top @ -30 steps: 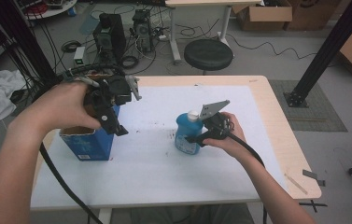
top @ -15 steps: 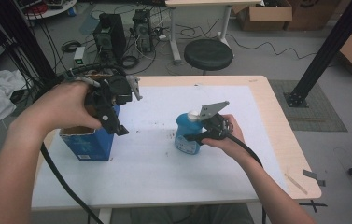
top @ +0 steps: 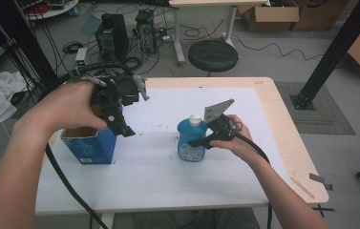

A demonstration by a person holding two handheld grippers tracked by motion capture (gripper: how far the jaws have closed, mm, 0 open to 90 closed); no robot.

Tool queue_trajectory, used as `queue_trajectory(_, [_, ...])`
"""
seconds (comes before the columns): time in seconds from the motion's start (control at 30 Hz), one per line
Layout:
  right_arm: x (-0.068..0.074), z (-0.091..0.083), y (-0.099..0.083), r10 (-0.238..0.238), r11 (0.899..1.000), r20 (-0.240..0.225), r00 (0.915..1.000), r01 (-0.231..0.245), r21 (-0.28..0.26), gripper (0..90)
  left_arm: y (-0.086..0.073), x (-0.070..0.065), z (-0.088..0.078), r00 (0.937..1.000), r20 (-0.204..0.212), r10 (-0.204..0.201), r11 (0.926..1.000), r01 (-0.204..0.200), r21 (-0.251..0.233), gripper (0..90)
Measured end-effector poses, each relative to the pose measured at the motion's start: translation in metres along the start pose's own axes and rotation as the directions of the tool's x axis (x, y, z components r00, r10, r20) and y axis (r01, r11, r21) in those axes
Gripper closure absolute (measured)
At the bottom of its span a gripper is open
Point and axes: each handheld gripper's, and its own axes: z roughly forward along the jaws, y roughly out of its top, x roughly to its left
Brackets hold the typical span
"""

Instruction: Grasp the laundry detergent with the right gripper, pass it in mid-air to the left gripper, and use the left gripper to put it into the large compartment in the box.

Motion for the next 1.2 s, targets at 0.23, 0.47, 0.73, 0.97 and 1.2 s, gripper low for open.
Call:
queue_trajectory(0.23, [0.007, -0.009, 0.020, -0.060, 0.998, -0.069, 0.9958, 0.061, 0.006, 45.9, 0.011, -0.001, -0.006, 0.9996, 0.003, 0.028, 0.9995, -0.028, -0.010, 11.4])
queue_trajectory(0.47, [0.011, -0.015, 0.036, -0.085, 0.996, -0.125, 0.9885, 0.085, -0.008, 45.9, 0.023, -0.001, -0.010, 0.9986, 0.008, 0.051, 0.9986, -0.051, -0.011, 11.3])
queue_trajectory(0.73, [0.021, -0.017, 0.060, -0.143, 0.989, -0.150, 0.9783, 0.146, 0.008, 45.9, 0.039, 0.001, -0.012, 0.9976, 0.020, 0.066, 0.9971, -0.065, -0.039, 11.3])
queue_trajectory(0.97, [0.029, -0.019, 0.078, -0.176, 0.984, -0.173, 0.9691, 0.177, -0.012, 45.9, 0.057, 0.001, -0.013, 0.9953, 0.051, 0.082, 0.9945, -0.078, -0.069, 11.0])
queue_trajectory(1.2, [0.031, -0.020, 0.087, -0.189, 0.982, -0.177, 0.9659, 0.188, -0.020, 45.9, 0.070, 0.002, -0.009, 0.9935, 0.075, 0.085, 0.9944, -0.080, -0.069, 10.9])
